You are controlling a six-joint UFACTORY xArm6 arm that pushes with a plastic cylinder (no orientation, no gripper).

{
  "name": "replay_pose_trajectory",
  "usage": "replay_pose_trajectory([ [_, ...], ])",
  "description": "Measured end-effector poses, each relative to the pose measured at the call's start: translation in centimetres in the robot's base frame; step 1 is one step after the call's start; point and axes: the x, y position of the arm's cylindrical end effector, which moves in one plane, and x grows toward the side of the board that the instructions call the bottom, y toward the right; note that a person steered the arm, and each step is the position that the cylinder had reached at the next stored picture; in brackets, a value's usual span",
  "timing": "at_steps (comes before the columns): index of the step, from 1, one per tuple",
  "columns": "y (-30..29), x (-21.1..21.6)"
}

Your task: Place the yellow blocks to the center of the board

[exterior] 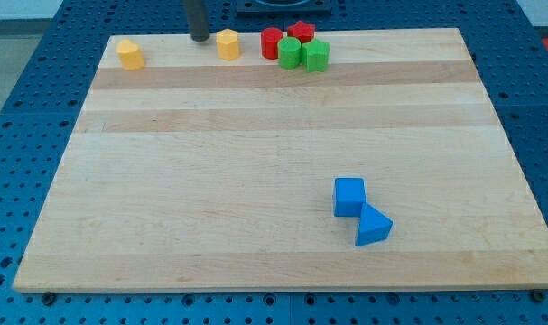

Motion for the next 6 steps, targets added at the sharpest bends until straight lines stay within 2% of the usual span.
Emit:
replay_pose_trajectory([
  [1, 2.8, 0.4],
  [2, 3.2, 3.4],
  [3, 3.3, 8.8],
  [4, 3.5, 10.6],
  [5, 2.3, 9.9],
  [6, 5.0, 11.8],
])
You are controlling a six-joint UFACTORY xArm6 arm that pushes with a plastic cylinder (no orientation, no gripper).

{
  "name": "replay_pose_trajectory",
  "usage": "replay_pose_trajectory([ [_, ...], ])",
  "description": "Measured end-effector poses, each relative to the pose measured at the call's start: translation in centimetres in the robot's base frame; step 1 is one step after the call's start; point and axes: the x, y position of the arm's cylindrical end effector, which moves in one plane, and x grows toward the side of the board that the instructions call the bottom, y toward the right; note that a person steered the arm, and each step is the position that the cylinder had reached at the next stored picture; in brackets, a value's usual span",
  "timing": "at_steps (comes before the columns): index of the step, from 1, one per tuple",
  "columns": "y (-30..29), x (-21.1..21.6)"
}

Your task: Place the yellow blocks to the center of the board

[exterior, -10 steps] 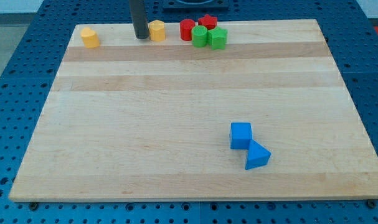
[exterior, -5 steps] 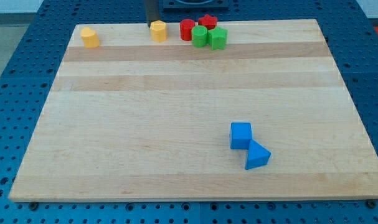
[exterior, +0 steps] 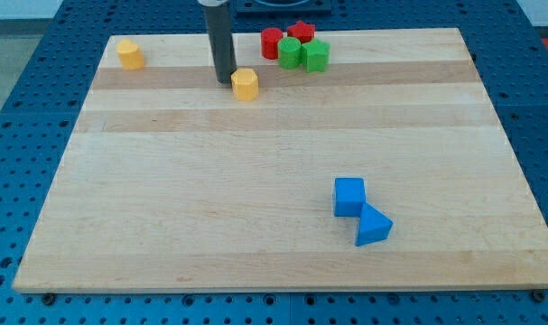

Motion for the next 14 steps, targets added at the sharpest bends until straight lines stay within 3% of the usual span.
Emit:
replay_pose_trajectory([
  [1, 4.5, 3.1],
  [2, 3.8, 3.3],
  [3, -3.5, 3.8],
  [4, -13.3, 6.9],
  [5, -23.1, 6.0],
  [6, -23.2, 4.4],
  [7, -23.1, -2.5],
  [9, -22.6, -8.2],
  [10, -17.8, -8.2],
  [13, -4.9, 2.5],
  [14, -7.8, 1.2],
])
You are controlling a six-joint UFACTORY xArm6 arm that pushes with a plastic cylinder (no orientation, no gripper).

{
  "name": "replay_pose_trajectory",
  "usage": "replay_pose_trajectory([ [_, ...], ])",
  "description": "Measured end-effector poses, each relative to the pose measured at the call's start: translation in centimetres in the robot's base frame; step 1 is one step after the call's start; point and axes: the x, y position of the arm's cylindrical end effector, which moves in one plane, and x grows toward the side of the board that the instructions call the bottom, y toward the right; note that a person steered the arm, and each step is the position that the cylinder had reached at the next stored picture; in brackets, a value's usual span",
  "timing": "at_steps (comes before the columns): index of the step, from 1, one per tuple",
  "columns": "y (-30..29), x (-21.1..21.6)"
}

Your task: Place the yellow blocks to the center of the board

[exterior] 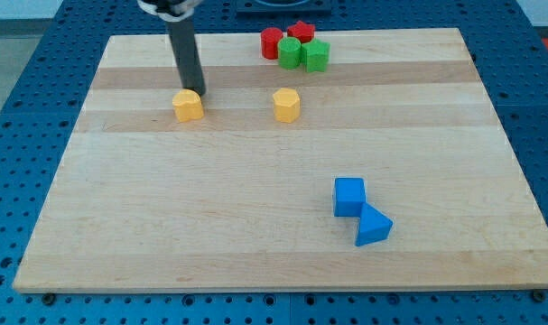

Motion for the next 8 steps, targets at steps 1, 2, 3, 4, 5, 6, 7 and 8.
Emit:
replay_pose_trajectory([
  [1, -4.9, 1.6],
  [2, -5.2, 4.6],
  [3, -0.4, 4.5],
  [4, 5.3, 4.1],
  [5, 6.1, 4.1],
  [6, 3.2, 2.3],
  [7, 3.4, -1.0],
  [8, 5.5, -0.8],
])
